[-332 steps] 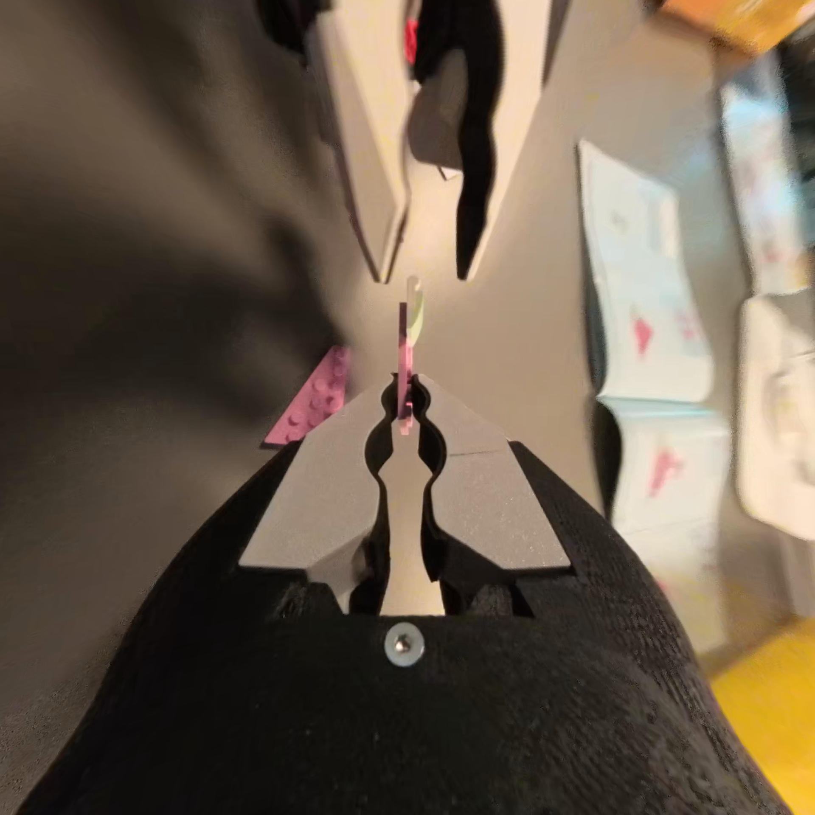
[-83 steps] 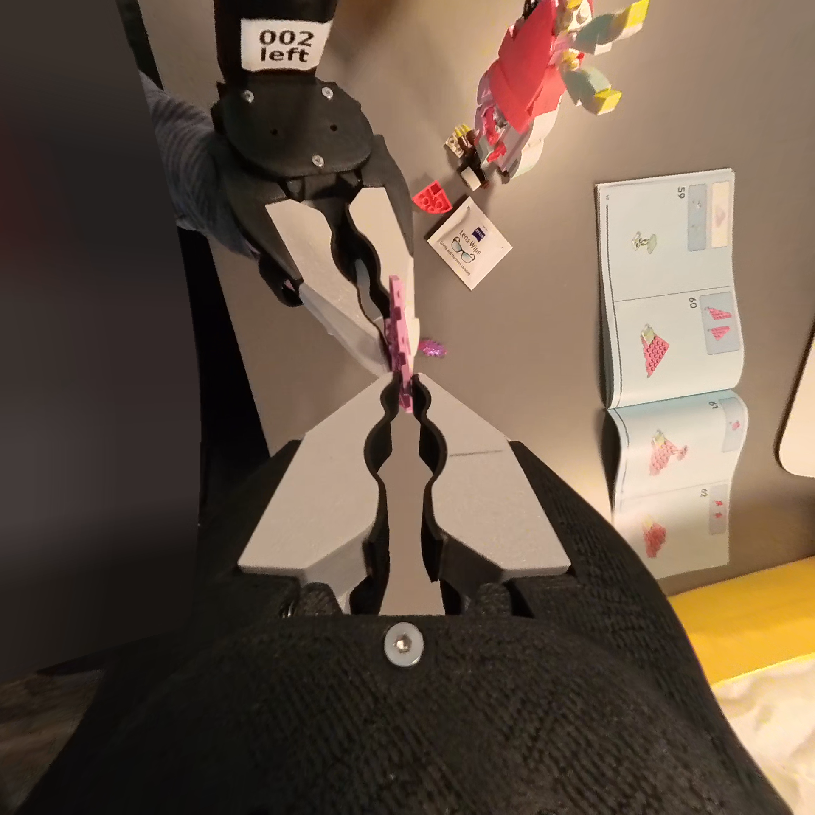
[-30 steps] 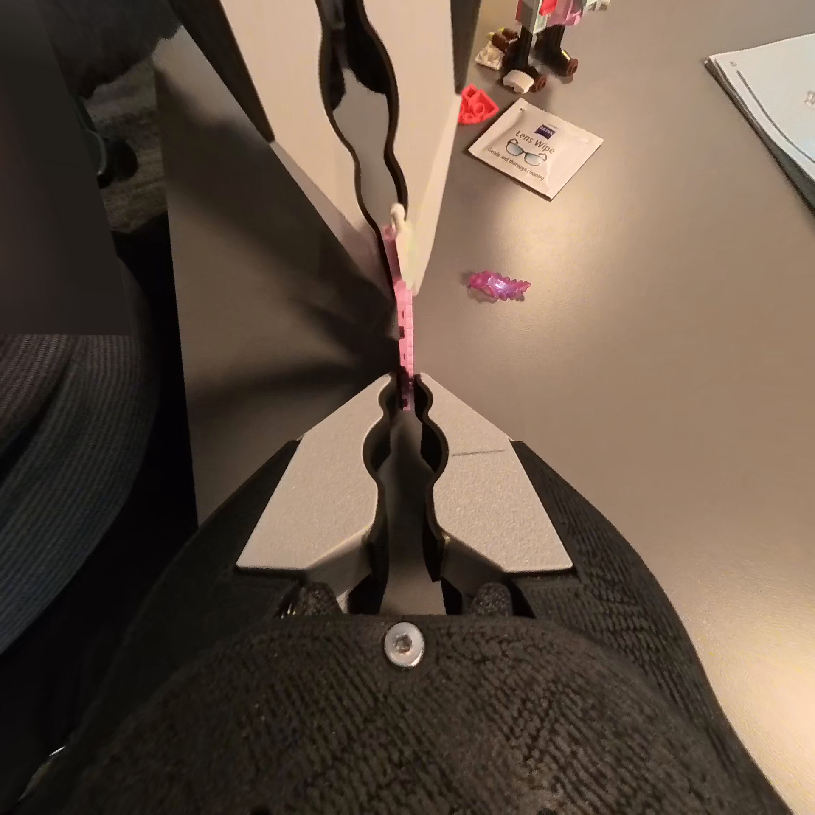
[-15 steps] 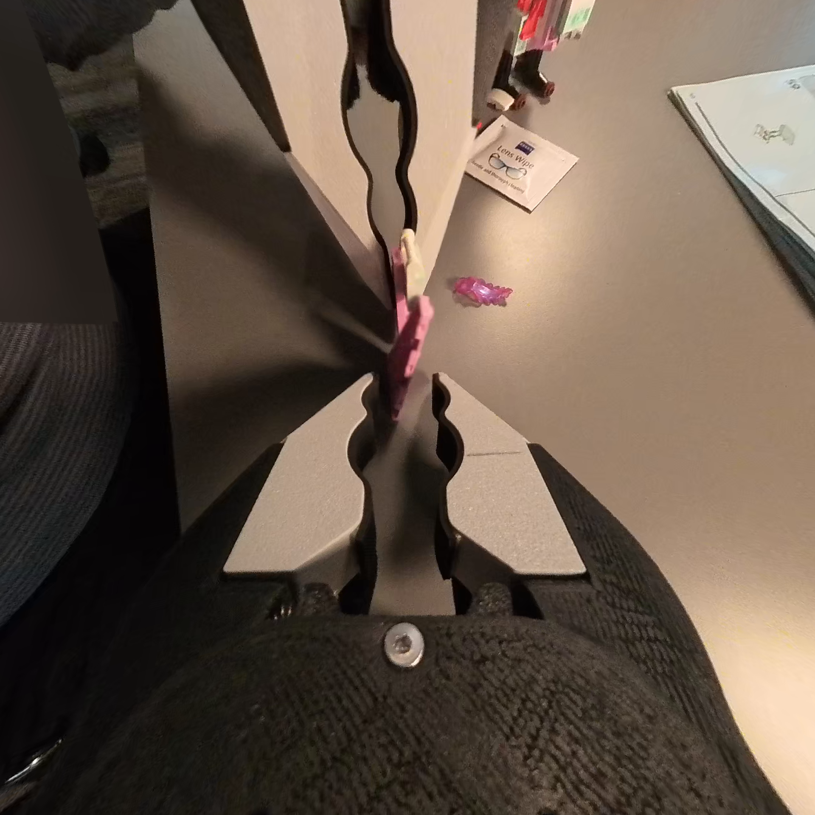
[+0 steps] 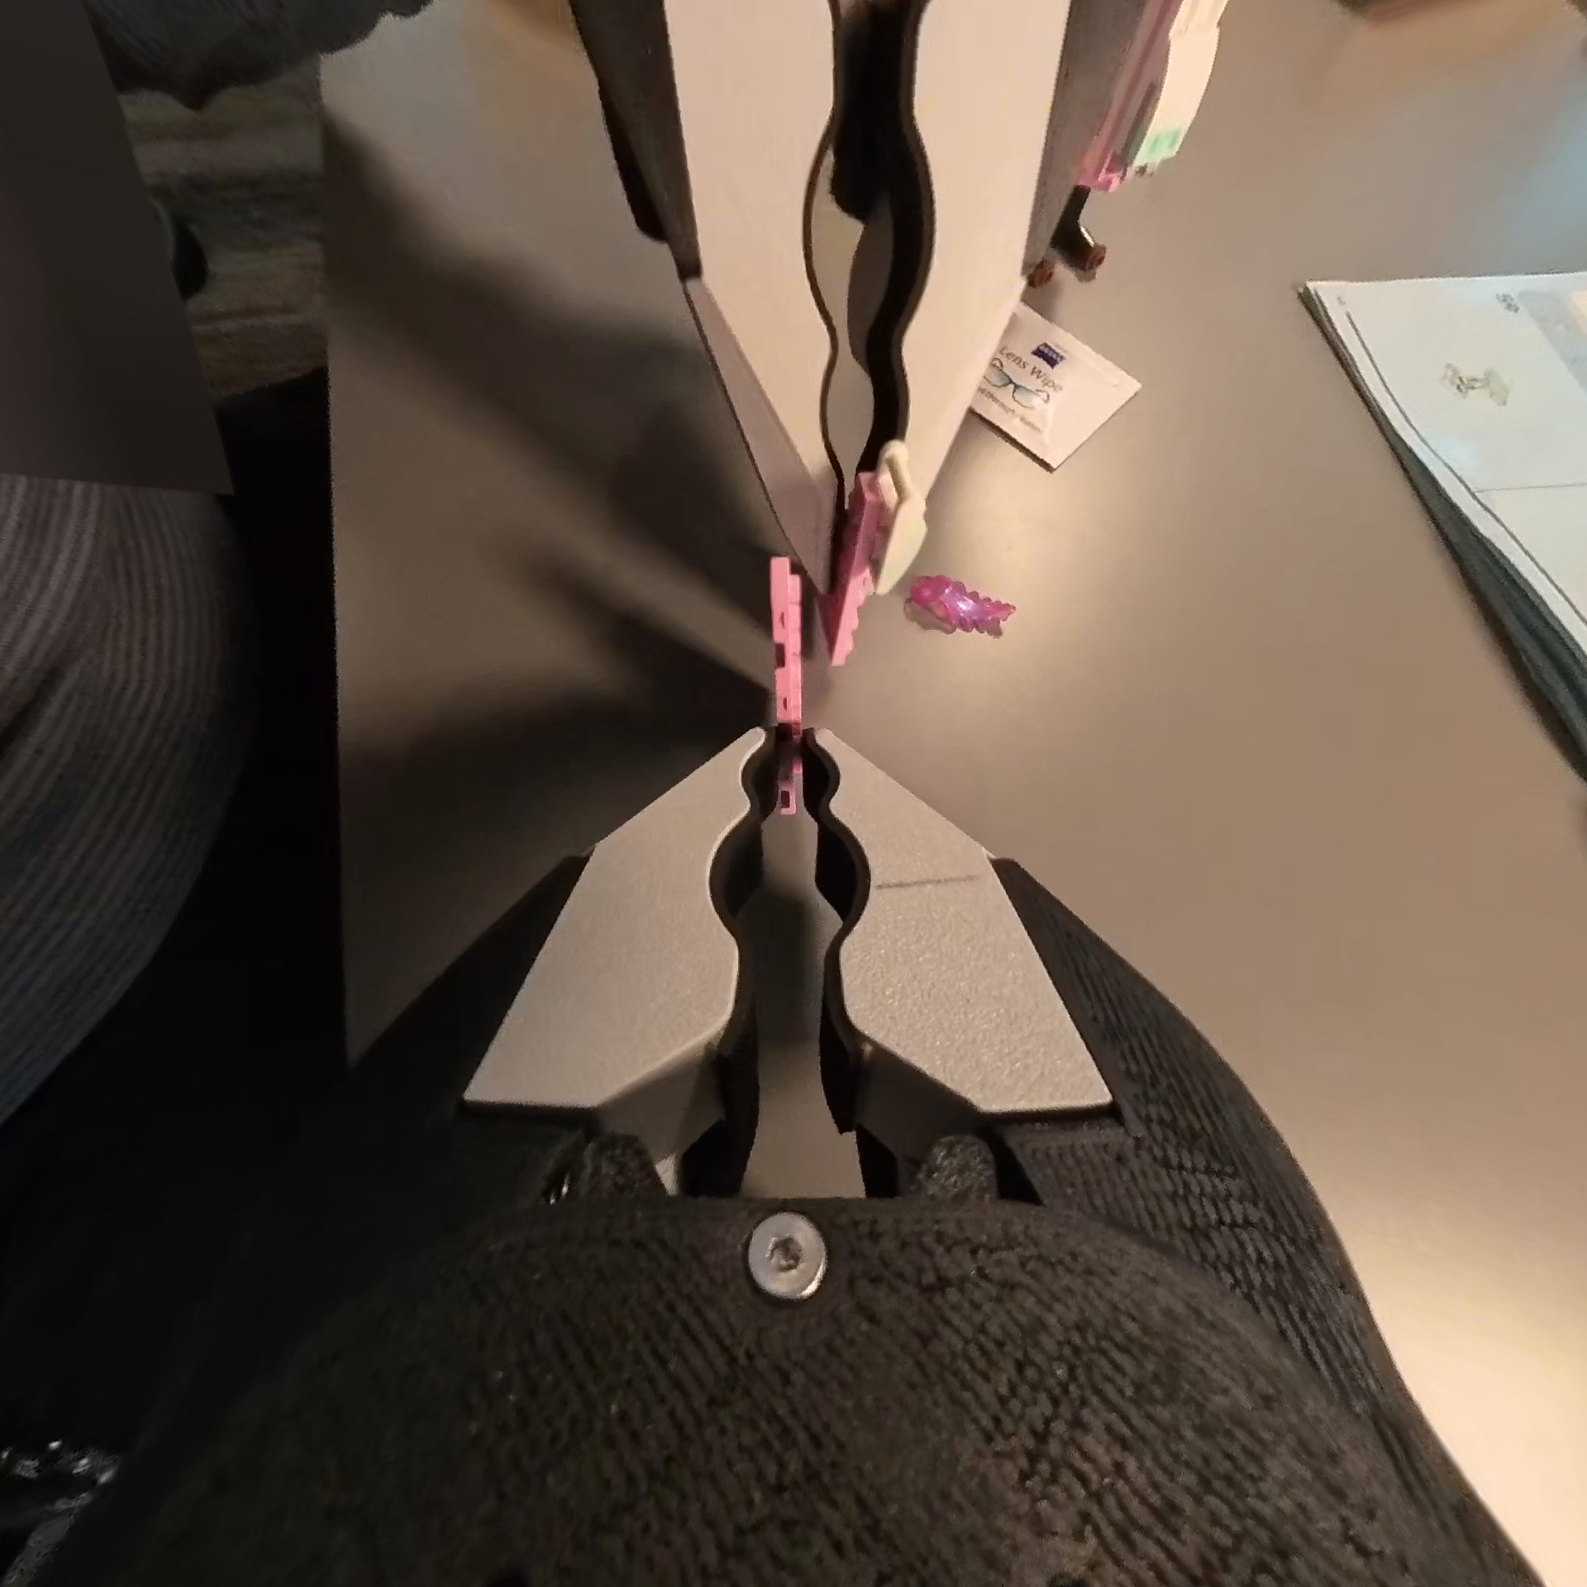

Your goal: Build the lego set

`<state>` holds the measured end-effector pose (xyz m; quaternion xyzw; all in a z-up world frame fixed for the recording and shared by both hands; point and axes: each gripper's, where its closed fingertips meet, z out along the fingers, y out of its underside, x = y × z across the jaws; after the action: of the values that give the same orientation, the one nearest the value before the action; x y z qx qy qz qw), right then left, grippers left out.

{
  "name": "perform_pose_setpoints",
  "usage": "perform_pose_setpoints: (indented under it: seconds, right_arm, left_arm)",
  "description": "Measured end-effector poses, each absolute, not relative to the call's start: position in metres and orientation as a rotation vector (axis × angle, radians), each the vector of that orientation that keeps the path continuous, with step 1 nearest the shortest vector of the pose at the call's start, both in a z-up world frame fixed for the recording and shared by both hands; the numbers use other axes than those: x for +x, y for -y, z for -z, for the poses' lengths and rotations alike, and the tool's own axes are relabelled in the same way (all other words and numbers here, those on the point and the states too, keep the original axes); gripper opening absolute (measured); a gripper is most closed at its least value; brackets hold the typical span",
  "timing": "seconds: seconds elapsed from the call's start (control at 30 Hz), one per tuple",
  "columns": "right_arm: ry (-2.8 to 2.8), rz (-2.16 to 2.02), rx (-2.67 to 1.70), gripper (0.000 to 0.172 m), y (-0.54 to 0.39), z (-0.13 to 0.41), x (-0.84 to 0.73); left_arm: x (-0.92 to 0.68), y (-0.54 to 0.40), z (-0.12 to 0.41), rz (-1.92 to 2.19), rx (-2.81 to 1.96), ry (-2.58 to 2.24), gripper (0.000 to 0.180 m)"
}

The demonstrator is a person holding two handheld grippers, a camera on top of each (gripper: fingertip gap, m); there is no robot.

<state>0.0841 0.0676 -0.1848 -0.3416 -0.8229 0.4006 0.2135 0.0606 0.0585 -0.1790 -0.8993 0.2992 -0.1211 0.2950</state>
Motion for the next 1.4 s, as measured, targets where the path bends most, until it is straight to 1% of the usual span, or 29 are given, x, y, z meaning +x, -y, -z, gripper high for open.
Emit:
perform_pose_setpoints:
  seconds: [0.2, 0.6, 0.8, 0.93, 1.1, 1.23, 1.33, 1.4]
  right_arm:
    - [2.311, -1.021, -0.936, 0.004, -0.068, 0.193, 0.081]
    - [2.309, -1.026, -0.952, 0.006, -0.069, 0.193, 0.080]
    - [2.294, -1.024, -0.975, 0.011, -0.071, 0.193, 0.079]
    - [2.277, -1.030, -0.983, 0.021, -0.072, 0.191, 0.077]
    - [2.201, -1.168, -0.986, 0.026, -0.066, 0.176, 0.071]
    - [2.160, -1.281, -0.975, 0.022, -0.063, 0.165, 0.069]
    - [2.133, -1.342, -0.941, 0.011, -0.061, 0.158, 0.070]
    - [2.134, -1.340, -0.916, 0.010, -0.060, 0.157, 0.071]
  left_arm:
    - [0.064, -0.060, 0.182, 0.308, -2.383, -0.816, 0.003]
    - [0.068, -0.058, 0.184, 0.305, -2.364, -0.864, 0.003]
    - [0.070, -0.059, 0.183, 0.314, -2.339, -0.857, 0.003]
    - [0.071, -0.059, 0.183, 0.321, -2.326, -0.845, 0.003]
    - [0.072, -0.059, 0.183, 0.325, -2.320, -0.848, 0.004]
    - [0.073, -0.059, 0.183, 0.331, -2.311, -0.854, 0.004]
    - [0.075, -0.059, 0.183, 0.332, -2.288, -0.877, 0.004]
    - [0.076, -0.059, 0.183, 0.332, -2.277, -0.887, 0.004]
